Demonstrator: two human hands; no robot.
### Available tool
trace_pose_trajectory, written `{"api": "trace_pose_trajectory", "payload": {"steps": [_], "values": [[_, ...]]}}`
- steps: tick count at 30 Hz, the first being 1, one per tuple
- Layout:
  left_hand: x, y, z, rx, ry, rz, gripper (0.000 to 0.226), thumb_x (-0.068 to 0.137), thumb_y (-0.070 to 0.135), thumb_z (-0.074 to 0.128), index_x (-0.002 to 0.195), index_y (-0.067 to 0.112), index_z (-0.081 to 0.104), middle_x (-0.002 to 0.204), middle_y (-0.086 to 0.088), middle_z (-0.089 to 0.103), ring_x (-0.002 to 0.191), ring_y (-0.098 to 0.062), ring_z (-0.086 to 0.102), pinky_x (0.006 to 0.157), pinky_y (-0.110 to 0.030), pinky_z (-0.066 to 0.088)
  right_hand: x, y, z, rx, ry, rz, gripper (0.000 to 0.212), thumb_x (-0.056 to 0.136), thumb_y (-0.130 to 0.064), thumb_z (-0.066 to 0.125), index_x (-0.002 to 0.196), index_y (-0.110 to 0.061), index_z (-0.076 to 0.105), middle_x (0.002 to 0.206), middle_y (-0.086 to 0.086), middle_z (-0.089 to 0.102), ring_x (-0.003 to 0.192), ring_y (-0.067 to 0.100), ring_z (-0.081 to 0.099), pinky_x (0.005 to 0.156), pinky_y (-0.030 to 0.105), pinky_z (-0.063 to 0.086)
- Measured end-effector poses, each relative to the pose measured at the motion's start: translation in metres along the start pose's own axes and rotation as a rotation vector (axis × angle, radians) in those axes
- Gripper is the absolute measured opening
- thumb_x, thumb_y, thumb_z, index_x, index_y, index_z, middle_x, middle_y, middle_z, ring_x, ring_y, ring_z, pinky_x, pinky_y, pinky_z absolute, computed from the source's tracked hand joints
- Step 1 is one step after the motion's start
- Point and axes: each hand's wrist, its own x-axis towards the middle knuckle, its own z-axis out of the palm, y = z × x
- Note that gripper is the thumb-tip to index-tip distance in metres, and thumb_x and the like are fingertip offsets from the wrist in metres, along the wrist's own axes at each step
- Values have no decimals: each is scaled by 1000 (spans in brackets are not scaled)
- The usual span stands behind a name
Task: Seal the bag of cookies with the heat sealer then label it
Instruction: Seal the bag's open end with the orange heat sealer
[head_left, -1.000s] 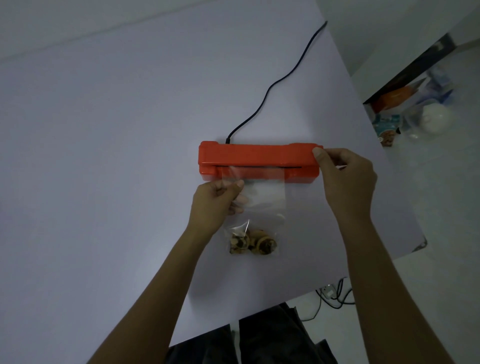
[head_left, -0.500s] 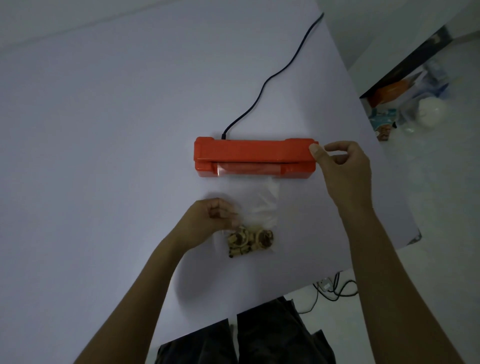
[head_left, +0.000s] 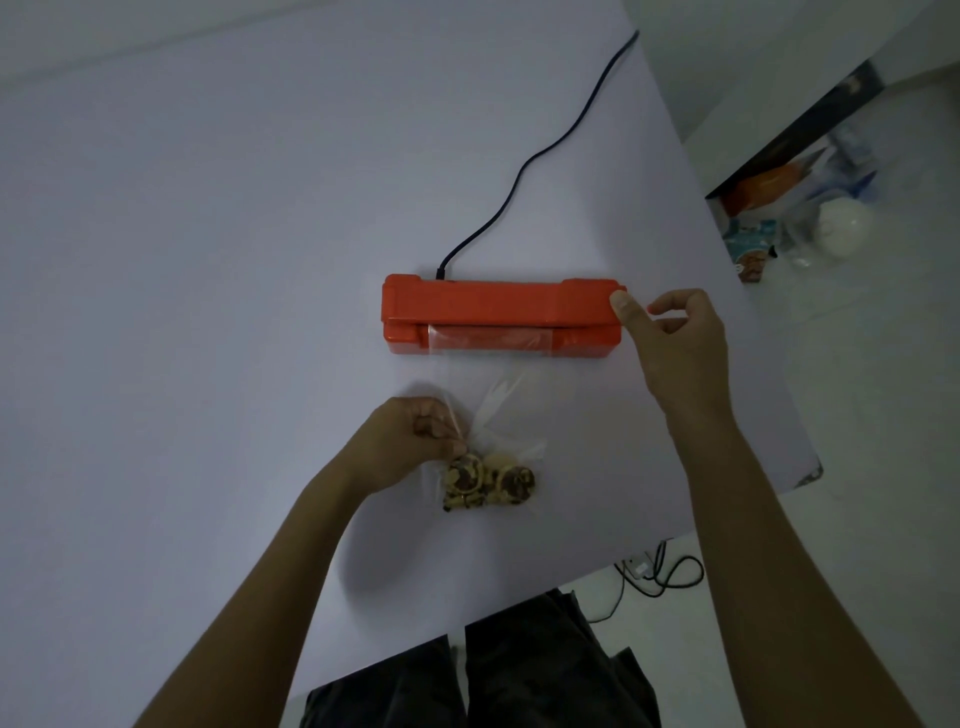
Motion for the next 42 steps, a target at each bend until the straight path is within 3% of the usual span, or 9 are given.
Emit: {"api": "trace_pose_trajectory", "payload": {"steps": [7, 12, 26, 38, 42], "values": [[-1, 0, 0, -35, 12, -19, 13, 76, 1, 77, 86, 2, 69, 79, -4, 73, 76, -14, 70, 76, -21, 55, 0, 0, 1, 1, 6, -1, 44, 82, -49, 69, 102, -14, 53, 75, -6, 51, 65, 4, 50, 57, 18, 37], [-1, 1, 1, -31, 14, -27, 14, 77, 1, 76, 89, 0, 69, 82, -6, 74, 74, -10, 69, 72, -13, 53, 0, 2, 1, -3, 3, 8, 45, 81, -51, 68, 102, -14, 53, 78, -4, 52, 67, 6, 50, 58, 20, 39], [-1, 0, 1, -45, 23, -37, 18, 76, 3, 78, 91, 1, 70, 89, -12, 75, 86, -23, 71, 84, -28, 54, -1, 2, 1, 3, 2, -2, 45, 81, -51, 69, 101, -14, 52, 75, -5, 51, 63, 6, 49, 56, 20, 39], [0, 0, 0, -43, 10, -32, 18, 77, 0, 75, 94, -2, 69, 89, -13, 75, 80, -15, 71, 72, -13, 54, -1, 5, 2, 11, 8, -3, 48, 80, -53, 70, 101, -14, 52, 74, -4, 51, 63, 7, 49, 56, 21, 39], [0, 1, 1, -46, 27, -32, 19, 77, 1, 76, 93, -3, 68, 90, -13, 74, 84, -19, 71, 78, -22, 55, -2, 2, 2, 37, 1, 32, 48, 78, -56, 70, 97, -15, 52, 76, -5, 52, 63, 7, 50, 57, 22, 39]]}}
